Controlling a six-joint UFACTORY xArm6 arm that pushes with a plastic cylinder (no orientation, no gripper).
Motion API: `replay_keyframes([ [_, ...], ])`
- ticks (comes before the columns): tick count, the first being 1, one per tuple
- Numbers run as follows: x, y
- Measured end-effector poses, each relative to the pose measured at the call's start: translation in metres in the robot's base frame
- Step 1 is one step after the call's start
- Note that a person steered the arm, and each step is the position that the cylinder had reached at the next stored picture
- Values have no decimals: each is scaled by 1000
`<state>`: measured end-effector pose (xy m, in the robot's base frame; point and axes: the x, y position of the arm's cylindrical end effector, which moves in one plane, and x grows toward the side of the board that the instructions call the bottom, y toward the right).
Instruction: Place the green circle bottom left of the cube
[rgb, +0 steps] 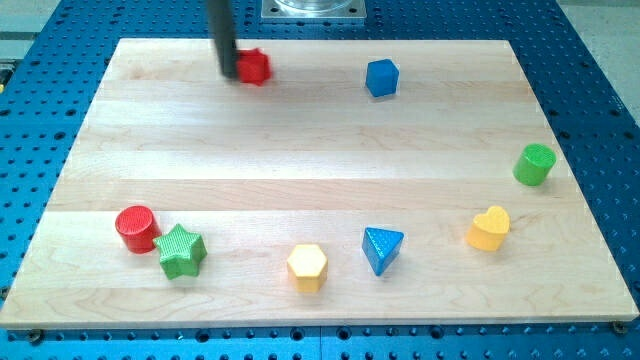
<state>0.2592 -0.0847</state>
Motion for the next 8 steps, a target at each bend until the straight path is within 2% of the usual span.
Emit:
replay_keyframes([
  [2,53,49],
  [3,13,54],
  [4,26,72],
  [5,62,141],
  [6,80,223],
  [7,78,313],
  [8,114,405],
])
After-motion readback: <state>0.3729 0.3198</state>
